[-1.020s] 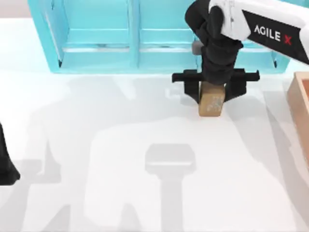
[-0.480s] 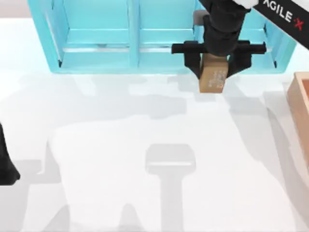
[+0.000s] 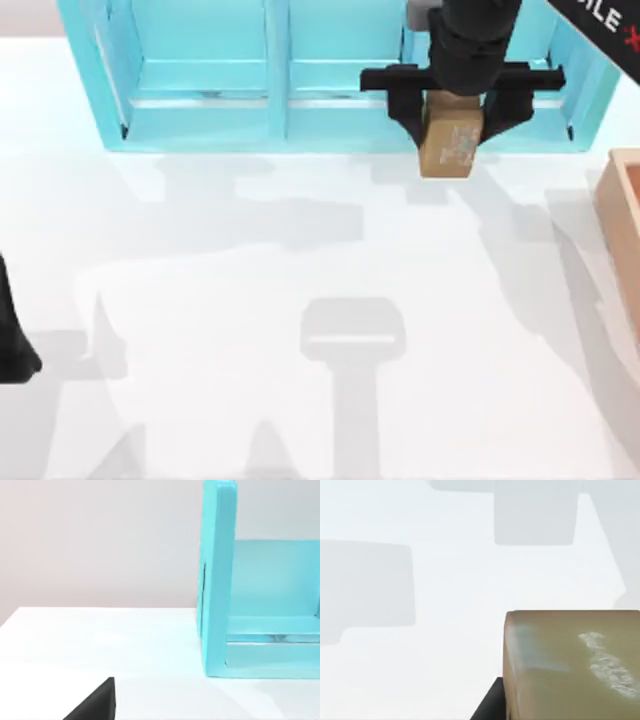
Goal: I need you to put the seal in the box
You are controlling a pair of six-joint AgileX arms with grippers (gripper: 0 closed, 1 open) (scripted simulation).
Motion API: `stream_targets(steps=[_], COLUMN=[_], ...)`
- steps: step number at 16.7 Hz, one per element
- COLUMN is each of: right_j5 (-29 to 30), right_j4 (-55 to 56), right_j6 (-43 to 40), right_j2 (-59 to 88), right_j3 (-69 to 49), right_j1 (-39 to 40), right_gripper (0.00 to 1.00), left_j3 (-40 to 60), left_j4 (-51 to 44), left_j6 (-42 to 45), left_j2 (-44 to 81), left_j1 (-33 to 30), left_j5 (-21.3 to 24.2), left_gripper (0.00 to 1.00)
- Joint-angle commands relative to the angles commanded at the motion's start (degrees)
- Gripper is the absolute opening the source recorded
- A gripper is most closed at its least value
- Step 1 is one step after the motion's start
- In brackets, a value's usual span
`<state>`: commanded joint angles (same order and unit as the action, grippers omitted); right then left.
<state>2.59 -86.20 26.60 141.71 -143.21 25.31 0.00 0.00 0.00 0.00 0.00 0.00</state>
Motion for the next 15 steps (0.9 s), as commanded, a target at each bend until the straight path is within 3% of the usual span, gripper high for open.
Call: stream_targets(steps=[3,7,15], right_j5=[-0.3,-1.2,-2.8], right_j4=[0.5,3.4,8.7], right_j6=[-2.0,-12.1,-31.7], right_j2=[-1.9,-10.6,-34.0], right_j3=[1.7,10.3,46.4], right_j1=[-0.8,-7.8,-35.0], right_gripper=[0.00,0.00,0.00], left_j3=[0.0,0.0,0.0], left_j4=[0.0,0.0,0.0], left_j6=[0.0,0.0,0.0], left_j2=[0.0,0.0,0.0], left_j1=[0.0,0.0,0.0], left_j5=[0.0,0.0,0.0], left_gripper=[1.00,1.00,1.00])
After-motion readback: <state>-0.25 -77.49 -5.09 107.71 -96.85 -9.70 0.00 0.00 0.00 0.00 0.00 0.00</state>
